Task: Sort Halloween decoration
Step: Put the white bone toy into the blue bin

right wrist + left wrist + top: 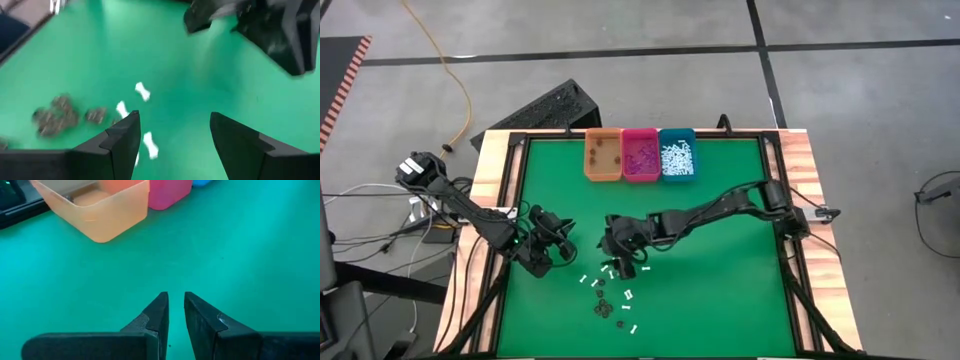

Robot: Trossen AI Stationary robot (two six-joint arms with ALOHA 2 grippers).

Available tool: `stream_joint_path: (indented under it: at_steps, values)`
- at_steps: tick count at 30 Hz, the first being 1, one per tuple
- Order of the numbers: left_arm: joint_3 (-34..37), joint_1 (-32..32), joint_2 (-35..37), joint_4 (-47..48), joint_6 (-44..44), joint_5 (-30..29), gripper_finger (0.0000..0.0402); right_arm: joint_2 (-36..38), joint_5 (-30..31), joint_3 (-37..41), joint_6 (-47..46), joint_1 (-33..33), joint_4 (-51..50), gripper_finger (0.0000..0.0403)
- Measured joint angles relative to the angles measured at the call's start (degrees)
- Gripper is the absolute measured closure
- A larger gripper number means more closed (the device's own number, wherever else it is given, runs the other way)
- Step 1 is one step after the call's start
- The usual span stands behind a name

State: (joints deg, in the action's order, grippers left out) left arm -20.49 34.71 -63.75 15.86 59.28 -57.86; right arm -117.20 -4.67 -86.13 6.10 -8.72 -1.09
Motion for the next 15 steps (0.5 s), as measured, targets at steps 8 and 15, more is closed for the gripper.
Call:
stream_joint_path:
  at_steps: [8, 15]
  values:
    - [0.0, 0.05, 0.0, 0.88, 0.31, 1.02, 0.0351, -7.29, -3.15, 0.01, -0.02, 0.08, 6.22, 0.0138]
    - [0.0, 0.05, -0.02, 1.34, 0.53, 0.94, 0.0351, -10.8, -4.3, -0.14, 0.23, -0.23, 10.12, 0.0138]
